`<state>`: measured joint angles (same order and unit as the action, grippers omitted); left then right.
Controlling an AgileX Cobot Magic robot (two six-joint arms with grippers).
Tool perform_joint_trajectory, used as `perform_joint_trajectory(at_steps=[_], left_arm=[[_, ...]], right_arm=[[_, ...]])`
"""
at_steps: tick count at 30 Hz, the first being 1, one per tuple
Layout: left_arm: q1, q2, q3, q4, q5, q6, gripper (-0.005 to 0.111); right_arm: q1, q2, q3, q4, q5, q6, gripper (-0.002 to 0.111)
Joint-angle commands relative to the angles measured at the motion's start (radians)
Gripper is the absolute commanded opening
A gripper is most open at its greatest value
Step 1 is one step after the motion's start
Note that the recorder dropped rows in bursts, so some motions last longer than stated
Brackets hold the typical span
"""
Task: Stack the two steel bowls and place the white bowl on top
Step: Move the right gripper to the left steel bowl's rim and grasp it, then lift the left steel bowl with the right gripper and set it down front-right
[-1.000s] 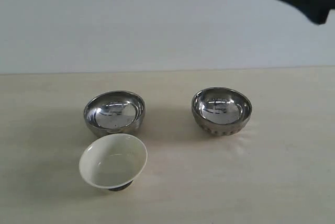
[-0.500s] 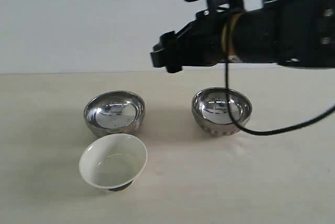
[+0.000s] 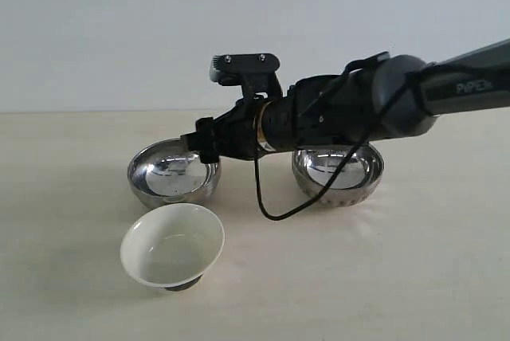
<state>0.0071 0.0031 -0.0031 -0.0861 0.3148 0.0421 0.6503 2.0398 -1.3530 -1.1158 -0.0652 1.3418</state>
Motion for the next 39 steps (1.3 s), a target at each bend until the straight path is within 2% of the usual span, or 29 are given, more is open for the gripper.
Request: perform_joint_trajectory(at_steps=[1,15,25,28,30,34,35,39], left_arm=[[-0.005,-0.003,0.003,0.000,-0.007,-0.005,0.004],[-0.005,-0.003,0.003,0.000,-0.007,-0.005,0.004],[-0.005,-0.003,0.003,0.000,-0.007,-0.005,0.004],[-0.005,-0.003,0.003,0.000,-0.007,-0.005,0.004],[-0.005,-0.003,0.003,0.000,-0.007,-0.005,0.004],[-0.005,-0.003,0.003,0.000,-0.007,-0.005,0.004],[-0.005,-0.003,0.003,0.000,-0.007,-0.005,0.004],[-0.005,-0.003,0.003,0.000,-0.007,-0.005,0.004]], right_arm=[[0.001,0.069,-0.055,0.004,-0.027,0.021,0.067],[0.001,0.205,-0.115,0.006,-0.033,0.077,0.067],[0.001,0.217,-0.115,0.010,-0.043,0.117,0.066],[0.001,0.217,-0.115,0.010,-0.043,0.126,0.052],[0.001,0.217,-0.115,0.010,-0.043,0.133,0.039],[0.001,0.217,-0.115,0.010,-0.041,0.133,0.005],[-0.001,0.215,-0.115,0.010,-0.040,0.133,0.000],[-0.002,0.215,-0.131,0.010,-0.032,0.137,0.000]])
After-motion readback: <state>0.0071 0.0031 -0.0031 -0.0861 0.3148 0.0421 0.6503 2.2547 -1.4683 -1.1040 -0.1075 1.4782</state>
